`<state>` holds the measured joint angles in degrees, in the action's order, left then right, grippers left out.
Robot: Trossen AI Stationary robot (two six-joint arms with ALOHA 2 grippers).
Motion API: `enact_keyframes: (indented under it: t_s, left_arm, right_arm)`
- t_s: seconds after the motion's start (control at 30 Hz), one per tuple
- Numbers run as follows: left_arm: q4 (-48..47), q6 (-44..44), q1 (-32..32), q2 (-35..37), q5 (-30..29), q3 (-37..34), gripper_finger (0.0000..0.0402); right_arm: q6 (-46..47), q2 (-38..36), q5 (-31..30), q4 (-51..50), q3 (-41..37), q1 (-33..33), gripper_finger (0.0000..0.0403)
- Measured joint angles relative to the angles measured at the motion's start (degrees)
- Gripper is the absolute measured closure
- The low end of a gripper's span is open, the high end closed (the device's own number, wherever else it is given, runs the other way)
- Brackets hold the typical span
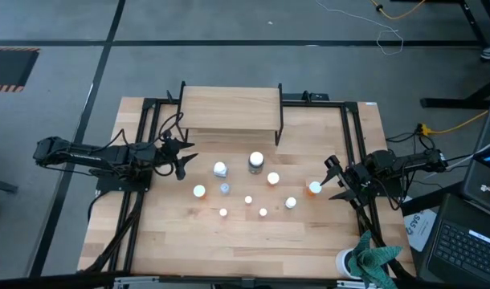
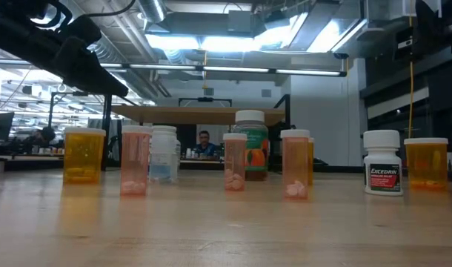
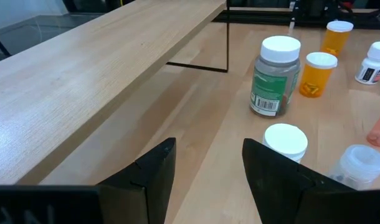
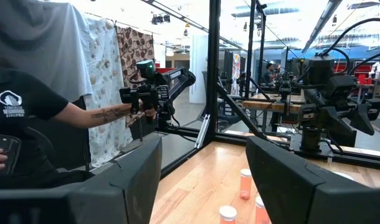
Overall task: Pick and place medicine bottles onto shelf by color
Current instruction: Put the middle orange pill bottle on the shelf
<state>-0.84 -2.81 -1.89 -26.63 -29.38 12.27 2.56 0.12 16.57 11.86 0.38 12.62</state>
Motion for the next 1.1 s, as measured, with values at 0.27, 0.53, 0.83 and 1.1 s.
enact_keyframes:
  t_s: [0.27,0.53,0.83,1.1]
  left_arm:
    - [0.02,-0.04,0.0,0.0,0.02,0.0,0.0221]
    - [1.13,-0.02,-0.01,0.0,0.02,-0.02,0.0221]
    - [1.77,-0.02,-0.02,0.0,0.04,-0.02,0.0221]
    - [1.77,-0.03,0.0,0.0,0.06,-0.02,0.0221]
  right_arm:
    - [-0.02,0.0,0.01,0.0,0.0,0.0,0.0166]
    - [4.71,0.04,0.01,0.57,0.0,-0.01,0.0166]
    - [4.6,0.02,0.01,0.28,-0.02,0.01,0.0166]
    - [4.53,0.02,0.01,0.28,0.01,0.0,0.0166]
